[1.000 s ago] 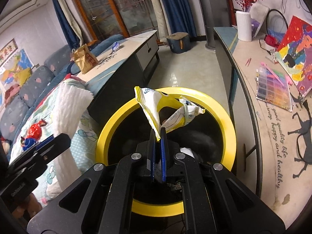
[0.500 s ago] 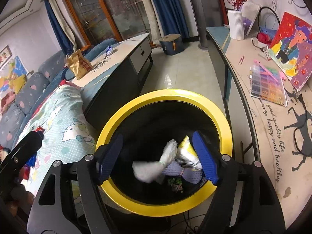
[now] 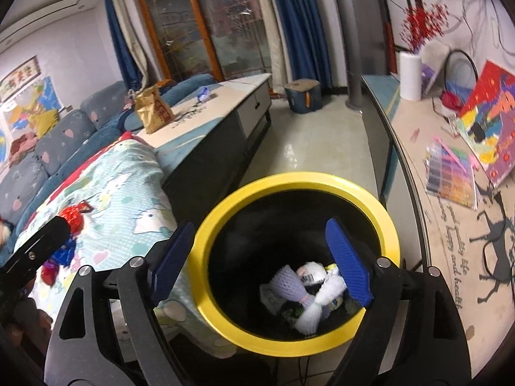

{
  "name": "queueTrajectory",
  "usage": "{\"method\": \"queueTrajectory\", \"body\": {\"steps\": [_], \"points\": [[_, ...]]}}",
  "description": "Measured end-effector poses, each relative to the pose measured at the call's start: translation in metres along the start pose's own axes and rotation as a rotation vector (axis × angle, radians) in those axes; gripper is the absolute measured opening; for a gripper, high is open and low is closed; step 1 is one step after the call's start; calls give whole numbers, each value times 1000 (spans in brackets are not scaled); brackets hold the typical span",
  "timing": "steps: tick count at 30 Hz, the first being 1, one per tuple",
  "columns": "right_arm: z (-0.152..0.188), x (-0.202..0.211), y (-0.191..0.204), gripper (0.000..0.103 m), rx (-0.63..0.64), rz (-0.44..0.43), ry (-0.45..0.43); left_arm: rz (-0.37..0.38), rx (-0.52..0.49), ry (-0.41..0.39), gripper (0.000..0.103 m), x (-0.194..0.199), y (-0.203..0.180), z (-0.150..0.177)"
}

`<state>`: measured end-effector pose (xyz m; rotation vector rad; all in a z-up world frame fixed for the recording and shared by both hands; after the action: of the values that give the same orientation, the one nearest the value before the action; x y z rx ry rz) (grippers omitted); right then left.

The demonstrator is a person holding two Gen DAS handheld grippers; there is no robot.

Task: Collect trash
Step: 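Move both tools back toward the remaining trash on the bed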

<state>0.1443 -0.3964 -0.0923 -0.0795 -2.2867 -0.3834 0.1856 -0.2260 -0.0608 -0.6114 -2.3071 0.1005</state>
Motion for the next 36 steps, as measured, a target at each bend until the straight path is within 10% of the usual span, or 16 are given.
{"method": "queueTrajectory", "body": {"steps": [36], "points": [[18,33,117,85,272,-127,-40,-190,178,-156,96,95,105,3]]}}
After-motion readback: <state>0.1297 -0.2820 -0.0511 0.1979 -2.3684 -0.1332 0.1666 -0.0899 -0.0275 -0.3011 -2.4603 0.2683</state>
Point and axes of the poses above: each gripper's, at about its wrist camera, not at the fingertips, and x roughly against the way its jaws point, y to its left, z to its underside, the point moved 6 cm from there along -x, roughly the way its jaws point, and after that the axes turned 11 degrees about y, right-handed, at the moved point
